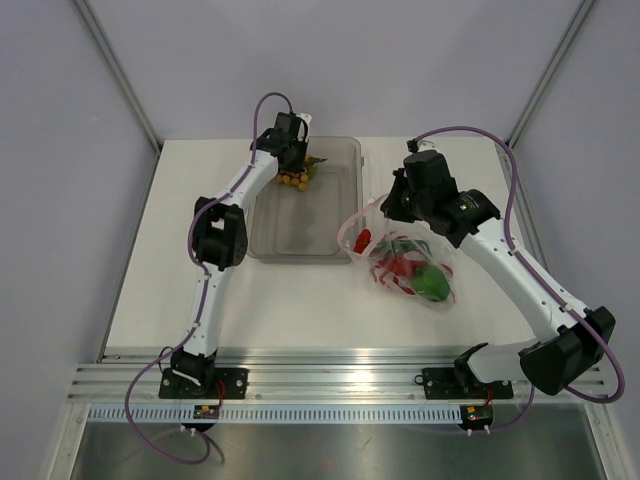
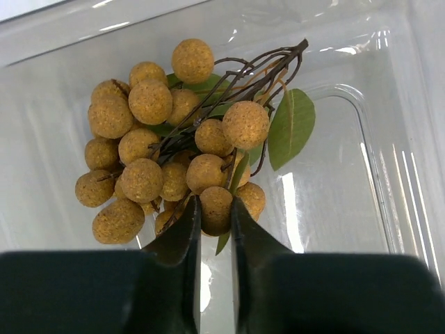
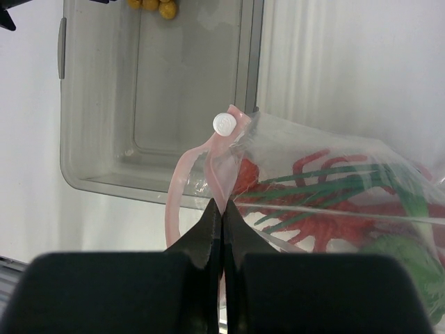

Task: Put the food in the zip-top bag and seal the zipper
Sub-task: Move the fake fruit to the bin.

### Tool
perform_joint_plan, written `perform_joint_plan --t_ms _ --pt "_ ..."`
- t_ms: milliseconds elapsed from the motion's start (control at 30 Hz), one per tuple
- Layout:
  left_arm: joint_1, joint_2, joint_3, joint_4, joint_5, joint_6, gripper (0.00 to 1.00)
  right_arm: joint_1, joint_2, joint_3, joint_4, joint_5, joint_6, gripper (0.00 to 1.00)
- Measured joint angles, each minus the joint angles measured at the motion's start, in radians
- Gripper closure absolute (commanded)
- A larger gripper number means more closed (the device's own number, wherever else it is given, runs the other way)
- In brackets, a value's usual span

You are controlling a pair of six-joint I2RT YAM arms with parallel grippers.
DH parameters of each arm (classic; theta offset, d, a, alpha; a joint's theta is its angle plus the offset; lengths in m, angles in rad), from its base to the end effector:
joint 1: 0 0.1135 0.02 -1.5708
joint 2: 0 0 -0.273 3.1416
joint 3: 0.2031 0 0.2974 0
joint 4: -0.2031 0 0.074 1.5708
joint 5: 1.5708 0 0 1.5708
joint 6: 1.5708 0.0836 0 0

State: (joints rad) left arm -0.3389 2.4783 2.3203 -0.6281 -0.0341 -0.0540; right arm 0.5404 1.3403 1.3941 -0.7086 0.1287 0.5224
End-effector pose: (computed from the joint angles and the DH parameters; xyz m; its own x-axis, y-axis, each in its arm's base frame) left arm 0.6079 -0.2113 0.1835 -0.6831 0.1836 -0.7069 0.2731 0.9619 -0.0141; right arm 0.3226 0.1810 0.3593 -0.6636 0.1789 -0.7264 -0.1059 0.9387 0.3280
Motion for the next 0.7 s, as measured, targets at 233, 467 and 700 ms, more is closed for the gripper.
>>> perform_joint_plan --t_ms 233,467,700 --pt "-0.001 -0.084 -0.159 0.032 0.011 0.000 1.00 0.000 -0.002 -0.001 0.000 0.000 0.008 1.00" --pt "-0.003 -0.294 -0.382 0.019 0.035 0.000 1.00 0.000 -0.042 -0.019 0.001 -0.014 0.022 1.00" --pt "-0.013 -0.473 -0.565 -0.026 0.045 0.007 0.13 0.000 -0.099 -0.057 0.002 -0.028 0.040 1.00"
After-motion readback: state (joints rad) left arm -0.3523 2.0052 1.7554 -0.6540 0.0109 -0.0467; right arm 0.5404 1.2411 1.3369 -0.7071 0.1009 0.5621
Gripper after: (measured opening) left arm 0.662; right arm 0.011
